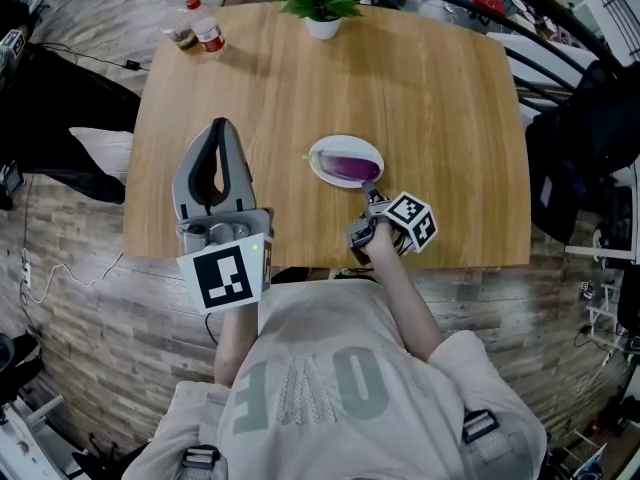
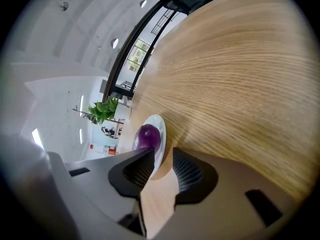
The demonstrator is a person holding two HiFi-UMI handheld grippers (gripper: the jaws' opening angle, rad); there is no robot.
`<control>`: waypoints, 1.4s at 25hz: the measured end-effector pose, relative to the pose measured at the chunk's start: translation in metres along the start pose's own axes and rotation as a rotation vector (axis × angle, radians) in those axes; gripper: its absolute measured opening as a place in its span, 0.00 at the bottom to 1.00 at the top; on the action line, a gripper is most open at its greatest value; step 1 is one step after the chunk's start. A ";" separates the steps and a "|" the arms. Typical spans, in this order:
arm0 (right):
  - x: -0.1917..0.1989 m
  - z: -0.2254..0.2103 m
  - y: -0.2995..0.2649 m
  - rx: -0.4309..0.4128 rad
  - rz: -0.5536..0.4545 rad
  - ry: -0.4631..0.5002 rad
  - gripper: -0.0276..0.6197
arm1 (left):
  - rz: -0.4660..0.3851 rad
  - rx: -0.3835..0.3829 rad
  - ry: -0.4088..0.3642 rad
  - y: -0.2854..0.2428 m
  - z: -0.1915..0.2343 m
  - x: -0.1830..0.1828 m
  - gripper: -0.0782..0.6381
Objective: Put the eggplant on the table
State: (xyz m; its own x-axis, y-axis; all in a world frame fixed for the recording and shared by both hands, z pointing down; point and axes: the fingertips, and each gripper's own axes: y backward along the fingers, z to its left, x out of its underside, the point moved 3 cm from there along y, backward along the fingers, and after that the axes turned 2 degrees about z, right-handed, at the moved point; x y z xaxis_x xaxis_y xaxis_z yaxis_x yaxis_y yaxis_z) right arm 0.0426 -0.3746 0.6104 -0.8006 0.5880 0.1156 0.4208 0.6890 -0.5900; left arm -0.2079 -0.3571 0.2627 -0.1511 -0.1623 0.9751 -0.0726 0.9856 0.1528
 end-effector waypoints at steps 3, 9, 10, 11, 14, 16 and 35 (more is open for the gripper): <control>-0.015 0.005 0.018 0.042 -0.095 0.031 0.20 | -0.008 0.002 0.007 0.001 0.000 -0.002 0.12; -0.082 0.079 0.093 0.061 -0.502 0.401 0.20 | -0.028 0.002 0.018 0.002 0.001 -0.005 0.12; -0.091 0.100 0.107 0.046 -0.572 0.490 0.20 | -0.032 0.006 0.019 0.000 -0.001 -0.006 0.12; -0.096 0.121 0.120 0.024 -0.637 0.580 0.20 | -0.036 0.012 0.020 -0.001 -0.002 -0.007 0.12; -0.093 0.182 0.157 -0.051 -0.798 0.841 0.20 | -0.048 0.039 0.023 -0.004 -0.010 -0.010 0.12; -0.078 0.214 0.174 -0.107 -0.849 0.987 0.19 | -0.057 0.061 0.025 -0.005 -0.016 -0.012 0.12; 0.021 0.284 0.177 -0.315 -0.751 1.413 0.07 | -0.045 0.203 0.056 -0.010 -0.055 -0.016 0.12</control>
State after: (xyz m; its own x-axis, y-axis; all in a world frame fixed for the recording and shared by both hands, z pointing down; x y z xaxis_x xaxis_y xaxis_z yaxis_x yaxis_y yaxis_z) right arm -0.0211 -0.3610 0.2812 0.0768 -0.1242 0.9893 0.3461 0.9338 0.0904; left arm -0.1502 -0.3617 0.2550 -0.0890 -0.1975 0.9763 -0.2762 0.9466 0.1663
